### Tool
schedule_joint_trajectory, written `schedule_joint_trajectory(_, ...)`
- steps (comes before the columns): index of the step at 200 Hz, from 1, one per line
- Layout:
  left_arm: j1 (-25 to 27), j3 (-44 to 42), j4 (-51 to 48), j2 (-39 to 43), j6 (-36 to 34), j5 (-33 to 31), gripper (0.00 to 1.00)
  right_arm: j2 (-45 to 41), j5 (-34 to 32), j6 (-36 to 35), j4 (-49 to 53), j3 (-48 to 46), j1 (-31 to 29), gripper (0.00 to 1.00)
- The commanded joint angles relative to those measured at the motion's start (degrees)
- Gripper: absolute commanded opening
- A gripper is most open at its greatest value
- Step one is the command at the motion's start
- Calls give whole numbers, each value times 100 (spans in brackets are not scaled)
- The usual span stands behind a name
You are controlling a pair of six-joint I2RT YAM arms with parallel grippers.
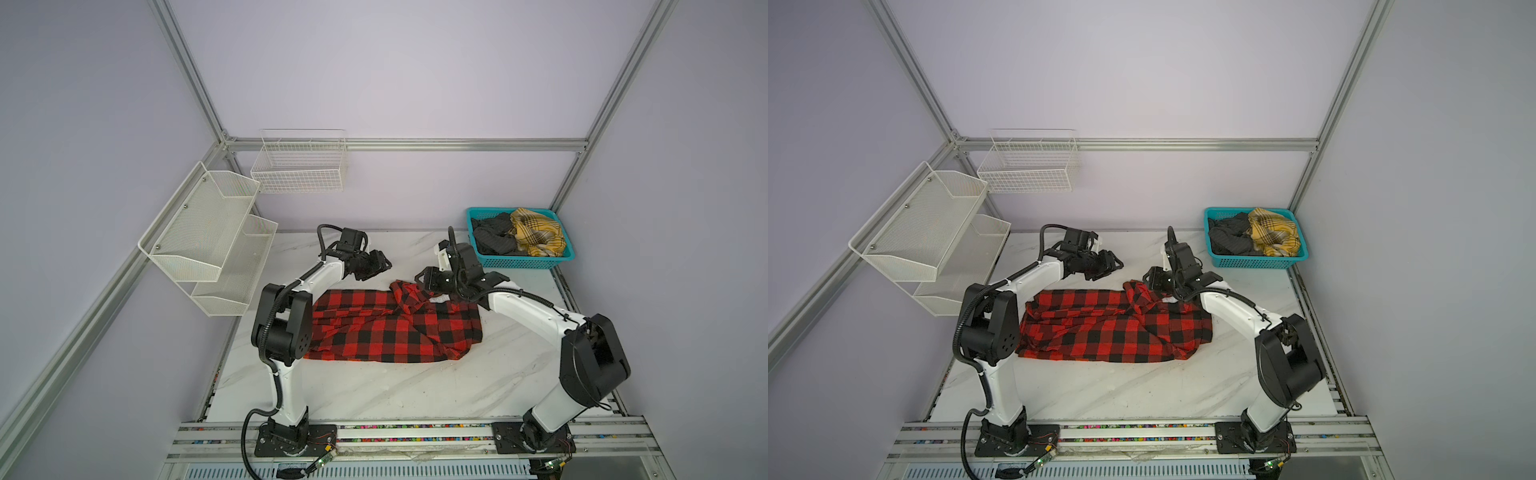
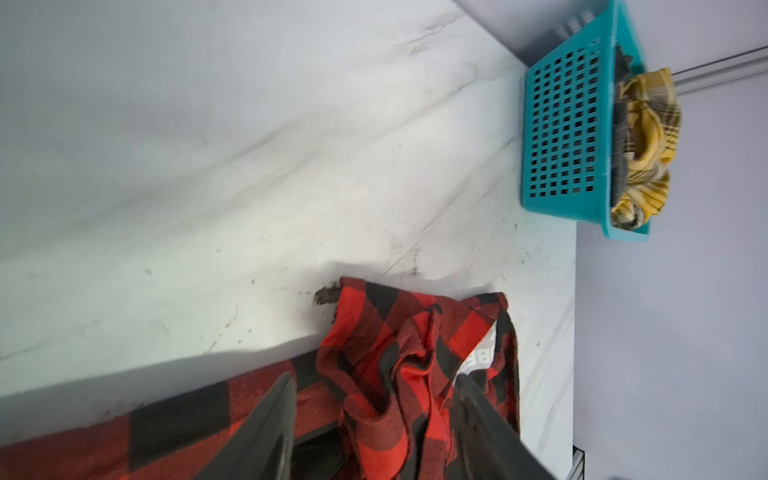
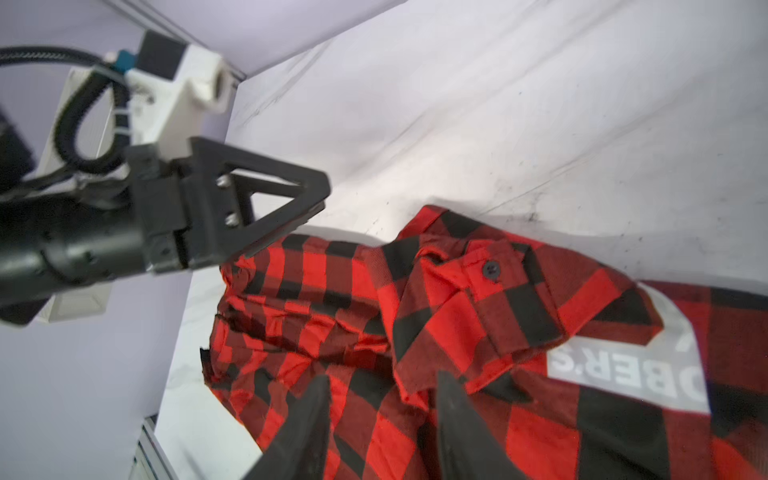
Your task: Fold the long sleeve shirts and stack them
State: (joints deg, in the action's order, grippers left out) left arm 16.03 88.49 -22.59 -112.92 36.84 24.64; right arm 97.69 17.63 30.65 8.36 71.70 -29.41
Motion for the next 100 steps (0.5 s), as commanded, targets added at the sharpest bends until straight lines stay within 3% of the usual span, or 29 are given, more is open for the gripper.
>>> schedule_joint_trajectory(1,-12,520,116,-27,-300,288,60,750,337,132,276,319,42,53)
schedule_joint_trajectory(49,-12,379,-140,-4,-459,312,60,1706,407,-191,478,945,260,58)
schedule_joint_trajectory(81,-4,233,-145,-19,-491,357,59,2108,373,-758,981,1382,254,53)
schedule_joint_trajectory(94,-4,228,-136,-60,-535,426,59,2181,406,-859,1027,1382,259,44)
schedule_joint_trajectory(100,-5,253,-138,-113,-567,522,59,2198,405,-899,1053,1377,252,32)
